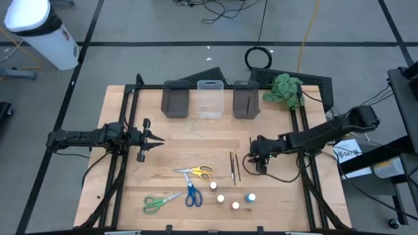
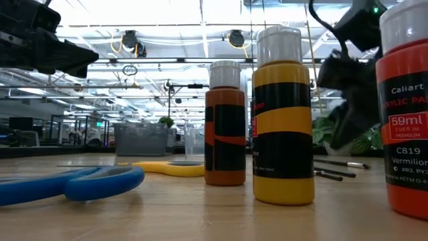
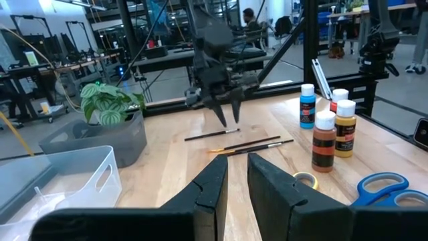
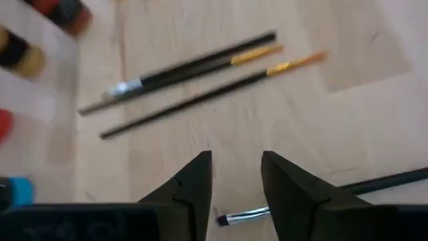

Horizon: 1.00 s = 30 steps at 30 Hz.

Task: Pick & Place Paint Supplies
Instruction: Put the black paintbrush into the right black bin

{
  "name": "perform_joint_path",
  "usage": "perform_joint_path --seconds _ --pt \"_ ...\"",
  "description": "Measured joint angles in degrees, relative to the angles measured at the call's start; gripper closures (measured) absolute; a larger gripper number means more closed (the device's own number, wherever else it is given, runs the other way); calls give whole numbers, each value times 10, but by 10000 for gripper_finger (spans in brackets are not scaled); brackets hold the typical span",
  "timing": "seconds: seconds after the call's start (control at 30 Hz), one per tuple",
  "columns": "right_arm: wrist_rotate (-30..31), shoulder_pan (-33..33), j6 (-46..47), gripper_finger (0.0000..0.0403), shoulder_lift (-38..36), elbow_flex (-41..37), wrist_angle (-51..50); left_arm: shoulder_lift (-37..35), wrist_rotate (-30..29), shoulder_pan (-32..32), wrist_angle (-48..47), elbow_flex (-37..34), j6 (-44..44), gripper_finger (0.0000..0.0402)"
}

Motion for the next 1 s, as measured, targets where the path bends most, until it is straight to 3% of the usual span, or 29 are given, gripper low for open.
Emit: perform_joint_path --seconds 0.2,0.53,0.67,0.83,1.0 --pt "3 31 27 335 27 1 -56 0 0 0 1 0 0 330" --pt "19 39 96 400 -43 1 -227 0 -5 0 0 0 0 330" --pt "25 38 92 396 -87 0 -246 0 -5 0 0 0 0 330" --pt "79 38 78 392 -143 6 -243 0 -5 0 0 0 0 330" --pt "93 38 48 339 -163 -2 -233 0 -6 0 0 0 0 330"
